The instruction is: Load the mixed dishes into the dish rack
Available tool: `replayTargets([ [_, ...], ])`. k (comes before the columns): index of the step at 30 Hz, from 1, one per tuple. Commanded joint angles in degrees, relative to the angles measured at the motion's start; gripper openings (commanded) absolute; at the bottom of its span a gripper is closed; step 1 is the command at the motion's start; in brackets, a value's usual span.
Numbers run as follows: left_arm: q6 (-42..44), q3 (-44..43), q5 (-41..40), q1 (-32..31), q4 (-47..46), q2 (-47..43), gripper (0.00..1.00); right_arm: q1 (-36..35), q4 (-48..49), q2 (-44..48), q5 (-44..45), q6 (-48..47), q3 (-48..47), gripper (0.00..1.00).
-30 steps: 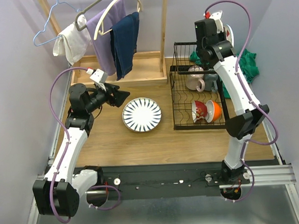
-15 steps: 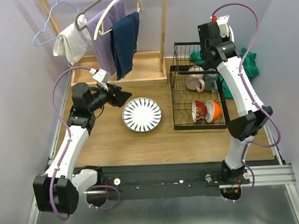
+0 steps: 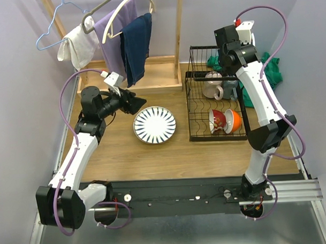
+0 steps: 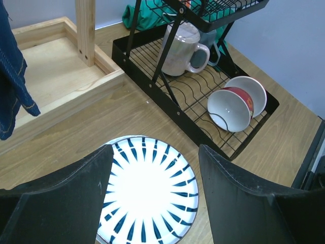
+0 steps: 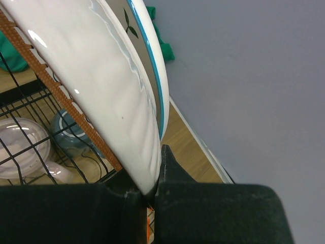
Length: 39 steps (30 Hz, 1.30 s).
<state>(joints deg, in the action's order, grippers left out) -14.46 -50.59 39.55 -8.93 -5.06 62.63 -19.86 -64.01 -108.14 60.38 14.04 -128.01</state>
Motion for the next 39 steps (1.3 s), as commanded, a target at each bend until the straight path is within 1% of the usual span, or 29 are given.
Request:
replayTargets([
  [1, 0.1, -2.7, 1.1, -0.8, 1.0, 0.7, 0.77, 0.3, -0.2, -0.9, 4.3, 6.4, -4.6, 0.01],
  [8, 0.7, -3.8, 1.1, -1.6, 2.2, 1.7, 0.77, 0.3, -1.6, -3.7, 2.7, 9.2, -7.1, 0.01],
  [15, 1.2, -4.8, 1.0, -2.1, 2.9, 2.7, 0.77, 0.4, -2.4, -4.9, 0.9, 10.5, -7.3, 0.01],
  [16, 1.2, -4.7, 1.0, -2.1, 2.8, 2.7, 0.77, 0.4, -2.5, -4.8, 0.7, 10.5, -7.2, 0.02],
  [17, 1.2, -4.6, 1.0, -2.0, 2.8, 2.7, 0.77, 0.6, -2.5, -4.8, -0.1, 10.3, -6.9, 0.06],
  [18, 1.2, -4.4, 1.0, -2.1, 2.7, 2.7, 0.77, 0.5, -2.4, -4.6, -0.6, 10.0, -6.3, 0.15],
  [21, 1.0, -4.2, 1.0, -2.3, 2.4, 2.7, 0.77, 0.5, -1.9, -3.8, -1.6, 9.0, -5.4, 0.22],
  [30, 0.5, -3.6, 1.0, -2.8, 1.2, 2.2, 0.77, 0.5, 0.1, -2.0, -0.7, 5.7, -5.0, 0.22],
  [39, -0.1, -2.7, 1.1, -2.8, 0.3, 1.4, 0.77, 0.3, 2.5, -0.1, -0.9, 1.3, -6.9, 0.22],
])
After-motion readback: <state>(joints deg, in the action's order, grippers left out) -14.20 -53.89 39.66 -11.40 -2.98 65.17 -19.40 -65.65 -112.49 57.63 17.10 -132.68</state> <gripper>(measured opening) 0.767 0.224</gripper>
